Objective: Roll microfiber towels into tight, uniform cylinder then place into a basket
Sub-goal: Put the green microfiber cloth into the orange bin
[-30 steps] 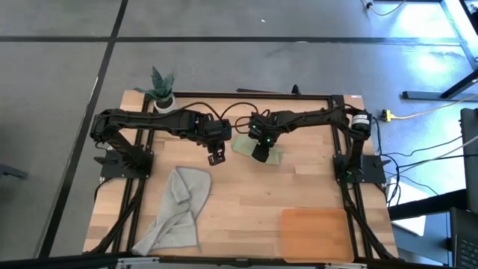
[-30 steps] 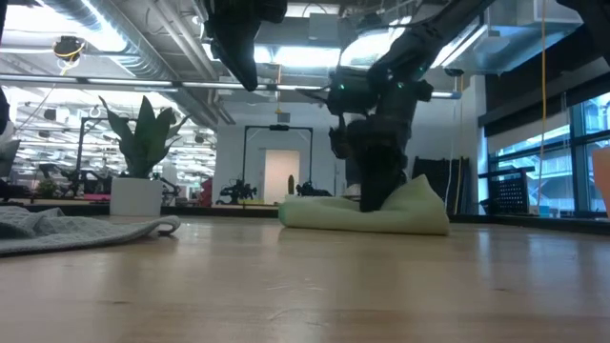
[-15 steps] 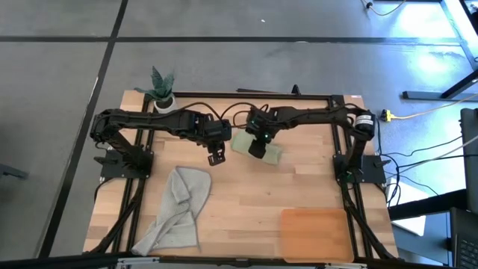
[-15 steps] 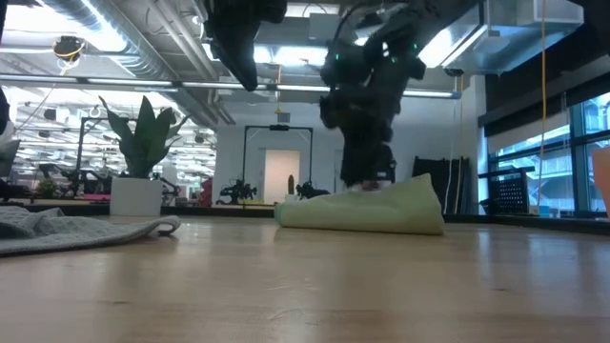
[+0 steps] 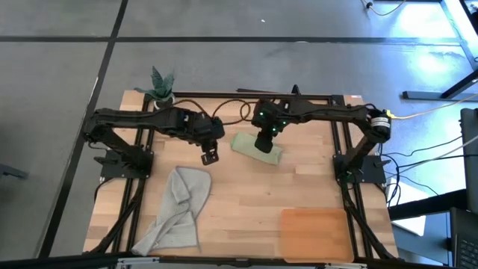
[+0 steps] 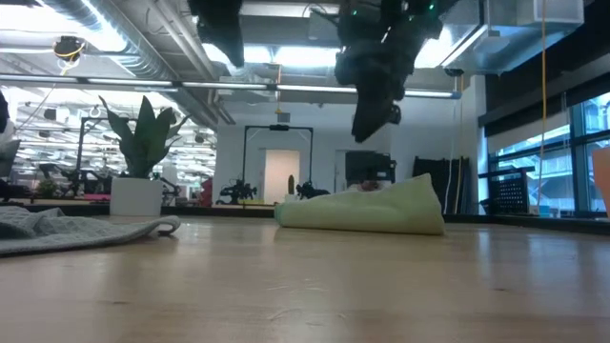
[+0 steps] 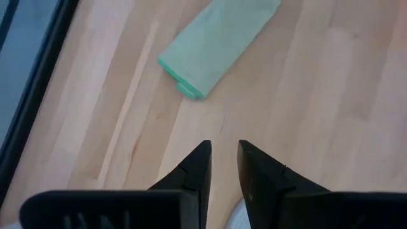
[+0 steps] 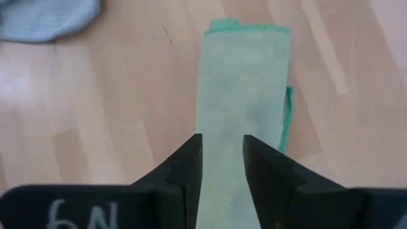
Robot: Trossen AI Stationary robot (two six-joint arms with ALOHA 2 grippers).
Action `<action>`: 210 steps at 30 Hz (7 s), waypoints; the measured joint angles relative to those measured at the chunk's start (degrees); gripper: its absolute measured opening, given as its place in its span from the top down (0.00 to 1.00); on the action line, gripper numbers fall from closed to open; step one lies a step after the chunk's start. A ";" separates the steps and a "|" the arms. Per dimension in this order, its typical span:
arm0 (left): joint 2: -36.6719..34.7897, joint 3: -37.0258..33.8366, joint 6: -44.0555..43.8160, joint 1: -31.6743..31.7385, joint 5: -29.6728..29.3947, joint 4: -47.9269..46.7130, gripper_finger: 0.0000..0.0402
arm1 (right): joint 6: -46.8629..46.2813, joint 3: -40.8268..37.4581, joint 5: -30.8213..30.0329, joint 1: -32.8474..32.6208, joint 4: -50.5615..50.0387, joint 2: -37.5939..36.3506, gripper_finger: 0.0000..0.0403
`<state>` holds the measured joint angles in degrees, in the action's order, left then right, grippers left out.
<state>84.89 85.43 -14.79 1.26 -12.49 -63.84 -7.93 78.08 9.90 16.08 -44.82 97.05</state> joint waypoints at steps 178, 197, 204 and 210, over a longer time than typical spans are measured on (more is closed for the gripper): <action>-18.13 -23.58 4.86 -4.33 1.11 27.47 0.83 | -0.82 0.02 -7.68 -0.54 -3.09 6.94 0.02; -18.13 -23.58 4.86 -4.33 1.11 27.46 0.83 | -2.50 6.70 -10.29 -1.68 -7.96 10.33 0.02; -18.13 -23.61 4.86 -4.33 1.11 27.46 0.83 | -3.62 6.71 -10.44 -2.82 -6.29 10.33 0.01; -18.13 -23.61 4.86 -4.33 1.11 27.46 0.83 | -2.12 6.71 -11.76 -4.14 -2.22 10.91 0.01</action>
<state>66.76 61.82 -9.93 -3.07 -11.38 -36.38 -10.05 84.79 -1.85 11.94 -47.04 107.96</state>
